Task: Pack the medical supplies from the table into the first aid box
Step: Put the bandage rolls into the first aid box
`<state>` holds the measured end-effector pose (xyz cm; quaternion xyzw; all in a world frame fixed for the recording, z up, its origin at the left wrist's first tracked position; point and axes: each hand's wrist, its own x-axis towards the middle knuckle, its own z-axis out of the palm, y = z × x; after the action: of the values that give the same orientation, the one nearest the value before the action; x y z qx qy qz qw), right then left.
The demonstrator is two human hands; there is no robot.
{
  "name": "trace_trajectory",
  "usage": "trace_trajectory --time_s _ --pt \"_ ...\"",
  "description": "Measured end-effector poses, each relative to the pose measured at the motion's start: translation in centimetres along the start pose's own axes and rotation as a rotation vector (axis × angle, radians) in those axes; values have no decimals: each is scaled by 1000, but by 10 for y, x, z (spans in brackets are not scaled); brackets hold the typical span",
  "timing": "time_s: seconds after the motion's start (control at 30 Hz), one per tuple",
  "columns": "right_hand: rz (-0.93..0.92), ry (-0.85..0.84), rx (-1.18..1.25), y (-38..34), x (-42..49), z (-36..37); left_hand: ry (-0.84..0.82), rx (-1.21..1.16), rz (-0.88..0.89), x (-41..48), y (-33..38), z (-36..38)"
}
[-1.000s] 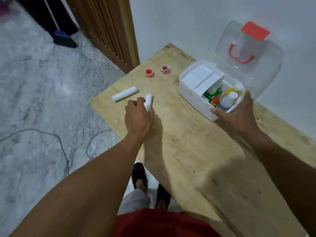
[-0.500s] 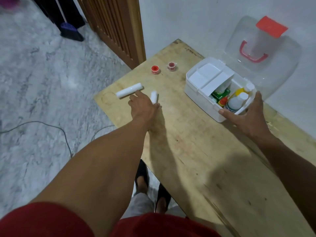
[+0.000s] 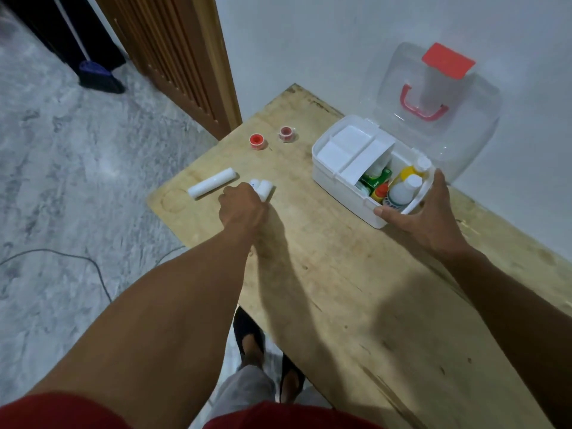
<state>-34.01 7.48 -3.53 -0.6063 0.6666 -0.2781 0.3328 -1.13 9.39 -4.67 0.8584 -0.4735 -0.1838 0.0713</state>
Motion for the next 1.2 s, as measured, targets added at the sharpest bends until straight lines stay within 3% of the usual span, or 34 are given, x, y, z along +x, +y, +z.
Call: trace_trajectory --time_s 0.23,0.43,0.67,0.8,1.2 --pt "1 7 -52 -7 -5 -1 52 -108 91 -16 4 -8" --pt "3 14 -35 -13 -8 -2 92 -420 149 -33 19 -19" --pt "-55 51 -14 -22 -13 -4 -44 -753 241 -43 56 -41" --pt "-16 41 -28 -20 -11 -4 -189 -960 204 -47 75 -51" --pt "65 27 -84 -19 -9 -2 -311 -1000 377 -53 116 -64"
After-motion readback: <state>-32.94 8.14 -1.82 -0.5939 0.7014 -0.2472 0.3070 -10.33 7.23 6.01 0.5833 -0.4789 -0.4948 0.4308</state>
